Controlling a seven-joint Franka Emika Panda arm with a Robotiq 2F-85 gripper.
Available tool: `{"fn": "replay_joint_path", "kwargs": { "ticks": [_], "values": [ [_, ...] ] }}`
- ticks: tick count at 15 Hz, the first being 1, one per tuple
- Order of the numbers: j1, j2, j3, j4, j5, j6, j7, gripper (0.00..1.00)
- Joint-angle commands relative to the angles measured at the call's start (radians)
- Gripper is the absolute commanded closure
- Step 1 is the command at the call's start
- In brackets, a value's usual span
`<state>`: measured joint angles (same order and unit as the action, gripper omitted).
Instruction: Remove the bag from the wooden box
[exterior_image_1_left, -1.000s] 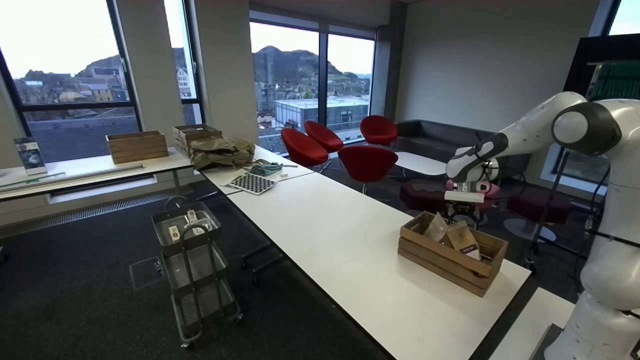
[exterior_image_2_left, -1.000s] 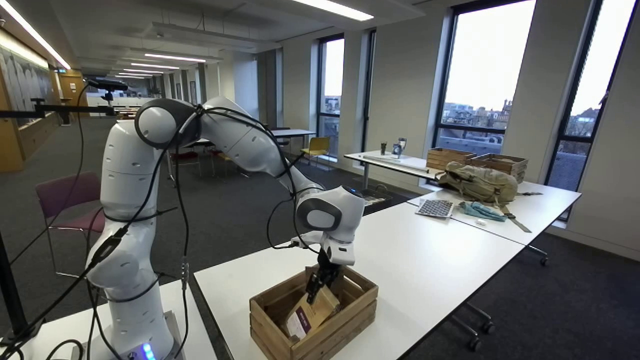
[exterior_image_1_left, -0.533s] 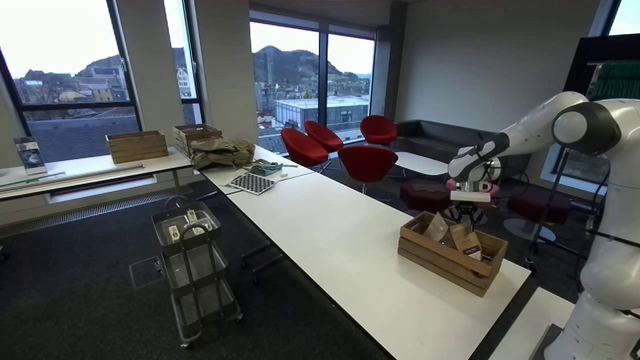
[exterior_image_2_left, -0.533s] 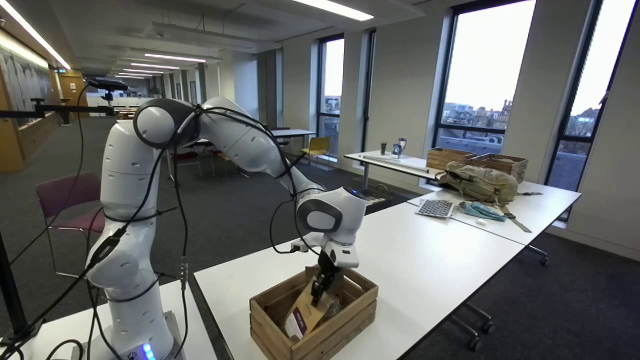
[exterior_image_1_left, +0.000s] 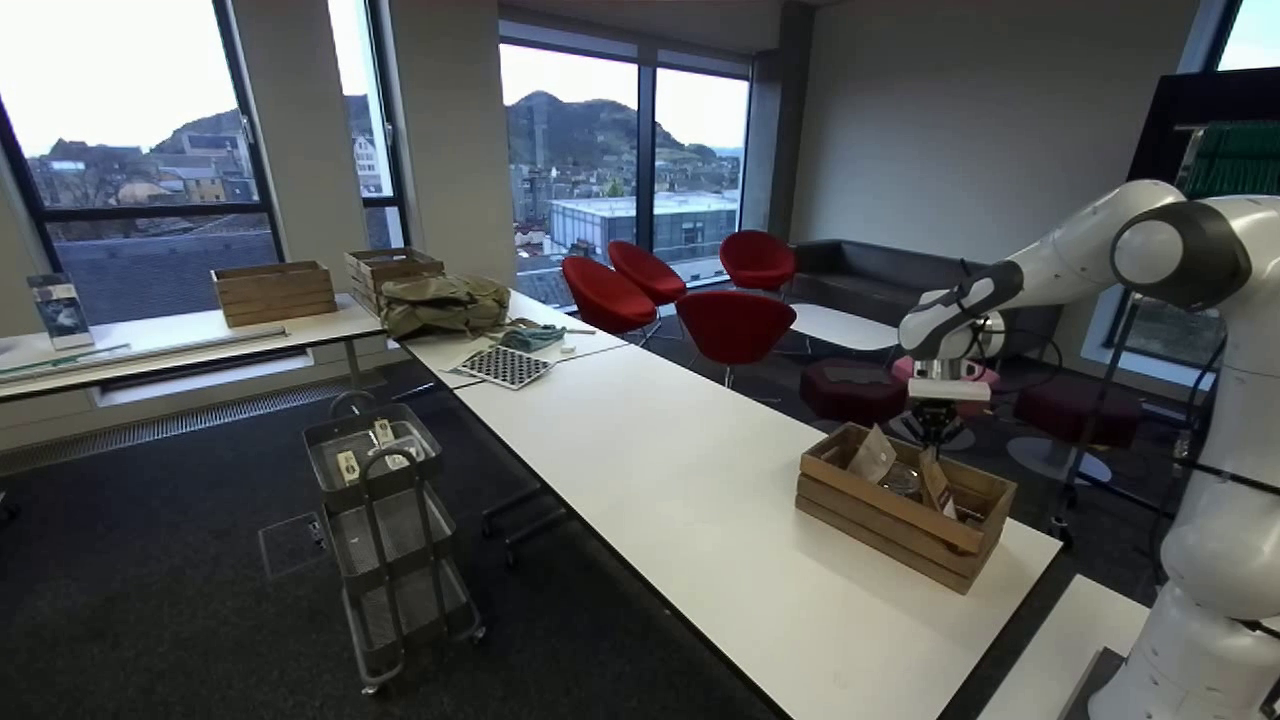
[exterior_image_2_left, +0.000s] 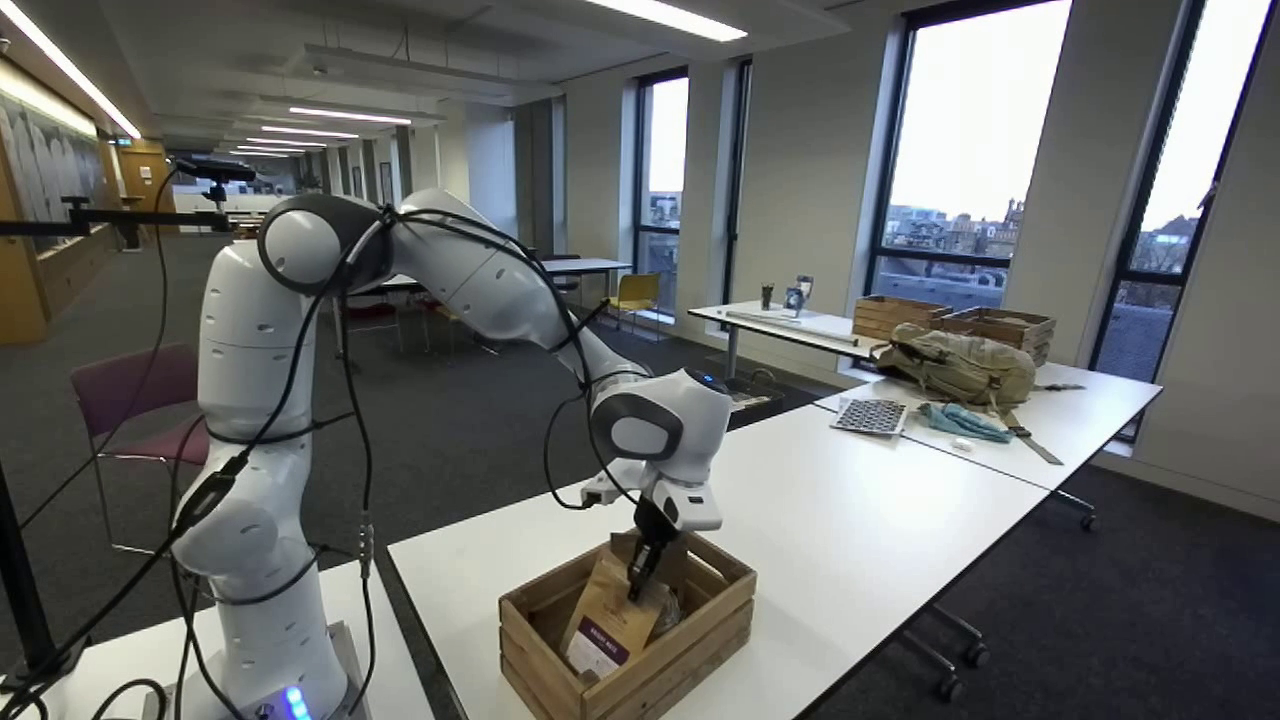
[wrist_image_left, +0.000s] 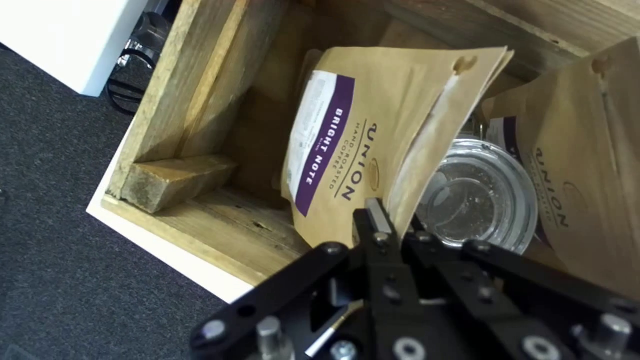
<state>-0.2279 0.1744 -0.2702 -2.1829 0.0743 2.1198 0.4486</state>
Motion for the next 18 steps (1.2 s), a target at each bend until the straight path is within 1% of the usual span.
{"fn": "replay_joint_path", "kwargs": {
  "ticks": [1, 6, 11, 14, 18],
  "values": [
    [-0.015, -0.156, -0.005, -0.087, 0.009, -0.038, -0.119, 1.0],
    [-0.023, -0.377, -0.001, -0.167, -0.065, -0.122, -0.209, 1.0],
    [-0.015, -0.566, 0.041, -0.183, -0.117, -0.208, -0.264, 1.0],
    [0.006, -0.623, 0.086, -0.165, -0.116, -0.24, -0.287, 1.0],
    [0.055, -0.63, 0.159, -0.137, -0.102, -0.246, -0.292, 1.0]
  ]
}}
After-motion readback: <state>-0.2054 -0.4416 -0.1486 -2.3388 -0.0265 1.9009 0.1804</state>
